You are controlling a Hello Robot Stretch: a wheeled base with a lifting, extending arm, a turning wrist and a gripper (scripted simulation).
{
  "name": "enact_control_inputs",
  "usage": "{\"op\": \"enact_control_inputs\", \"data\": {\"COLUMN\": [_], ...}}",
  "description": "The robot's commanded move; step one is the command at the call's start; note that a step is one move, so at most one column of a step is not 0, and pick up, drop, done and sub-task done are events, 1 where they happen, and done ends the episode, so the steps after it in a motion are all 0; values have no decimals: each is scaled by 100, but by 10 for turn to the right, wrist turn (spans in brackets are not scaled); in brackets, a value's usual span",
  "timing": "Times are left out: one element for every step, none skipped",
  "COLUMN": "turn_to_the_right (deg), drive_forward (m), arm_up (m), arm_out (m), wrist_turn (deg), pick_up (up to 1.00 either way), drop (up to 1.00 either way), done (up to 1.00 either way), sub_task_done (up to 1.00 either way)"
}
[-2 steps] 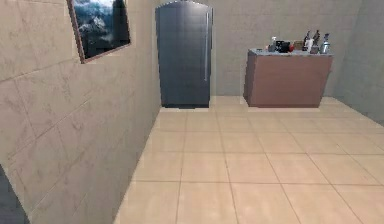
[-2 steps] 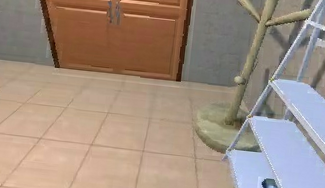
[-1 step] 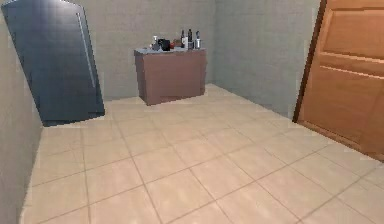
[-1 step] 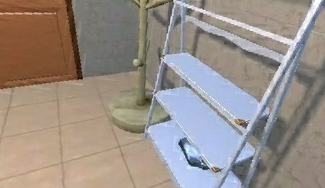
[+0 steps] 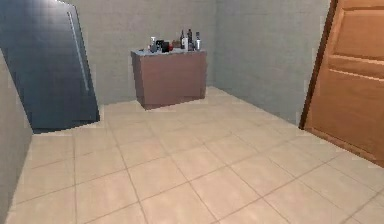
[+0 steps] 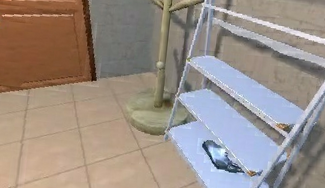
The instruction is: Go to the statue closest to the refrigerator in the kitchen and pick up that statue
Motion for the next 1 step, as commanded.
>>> {"op": "enact_control_inputs", "data": {"turn_to_the_right": [0], "drive_forward": [100], "arm_up": [0], "arm_out": [0], "wrist_turn": [0], "pick_up": [0], "drop": [0], "done": [0], "sub_task_done": [0]}}
